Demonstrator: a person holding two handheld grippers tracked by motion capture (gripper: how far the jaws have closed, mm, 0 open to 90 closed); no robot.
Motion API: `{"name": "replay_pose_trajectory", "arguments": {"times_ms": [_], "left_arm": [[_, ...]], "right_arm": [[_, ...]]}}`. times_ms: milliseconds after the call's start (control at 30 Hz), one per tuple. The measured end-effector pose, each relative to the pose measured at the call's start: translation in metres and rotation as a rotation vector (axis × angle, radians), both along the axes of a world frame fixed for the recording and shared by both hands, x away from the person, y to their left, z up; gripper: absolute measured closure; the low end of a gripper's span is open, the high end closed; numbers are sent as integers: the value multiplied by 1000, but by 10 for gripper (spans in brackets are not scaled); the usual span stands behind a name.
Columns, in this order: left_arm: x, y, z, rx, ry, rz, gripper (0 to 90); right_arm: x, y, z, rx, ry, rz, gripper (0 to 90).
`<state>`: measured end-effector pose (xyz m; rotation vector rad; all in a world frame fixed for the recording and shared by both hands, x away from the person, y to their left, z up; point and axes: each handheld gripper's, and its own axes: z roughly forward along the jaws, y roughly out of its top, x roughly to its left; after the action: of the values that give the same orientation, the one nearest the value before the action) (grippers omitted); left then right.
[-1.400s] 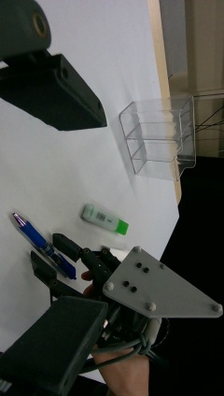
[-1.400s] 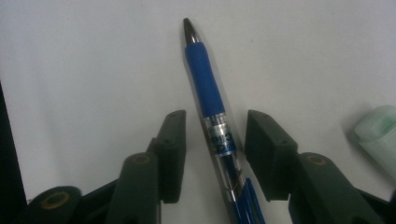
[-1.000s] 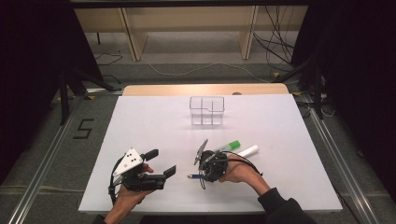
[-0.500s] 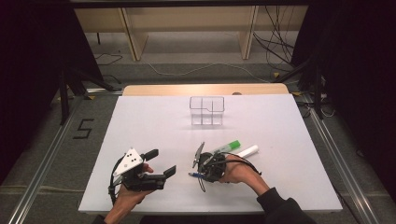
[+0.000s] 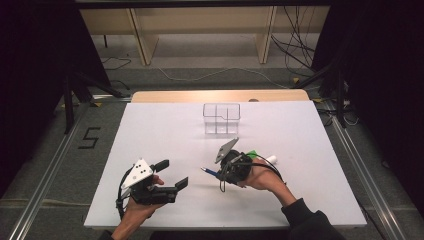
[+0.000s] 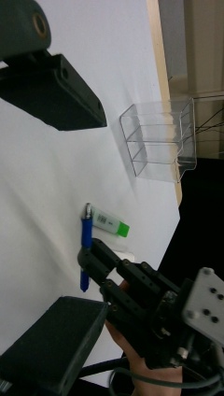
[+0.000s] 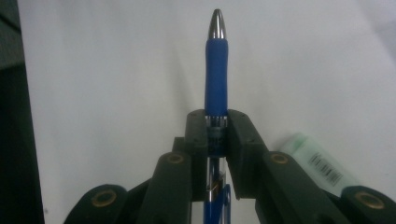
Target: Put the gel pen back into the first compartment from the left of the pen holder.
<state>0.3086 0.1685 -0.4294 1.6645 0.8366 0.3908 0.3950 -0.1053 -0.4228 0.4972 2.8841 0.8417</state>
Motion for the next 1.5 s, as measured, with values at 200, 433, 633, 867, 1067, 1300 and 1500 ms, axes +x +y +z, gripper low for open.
{"name": "replay_pose_trajectory", "arguments": {"times_ms": [200,433,633,867,1067,1300,1500], "left_arm": [[0,0,0,4,1,2,93],[0,0,0,3,1,5,93],[0,0,0,4,2,7,93],[0,0,0,2,2,8,93],[0,1,-1,0,3,11,93],[0,1,0,-1,4,9,93],[0,1,-1,-4,3,12,93]], "right_arm": [[5,-9,8,137,-24,-82,799],[11,-17,13,282,-55,-199,798],[14,-20,17,397,-99,-262,798],[22,-20,16,445,-107,-327,798],[30,-15,18,469,-115,-353,798],[45,-6,25,490,-128,-374,798],[58,-2,31,502,-146,-401,798]]}}
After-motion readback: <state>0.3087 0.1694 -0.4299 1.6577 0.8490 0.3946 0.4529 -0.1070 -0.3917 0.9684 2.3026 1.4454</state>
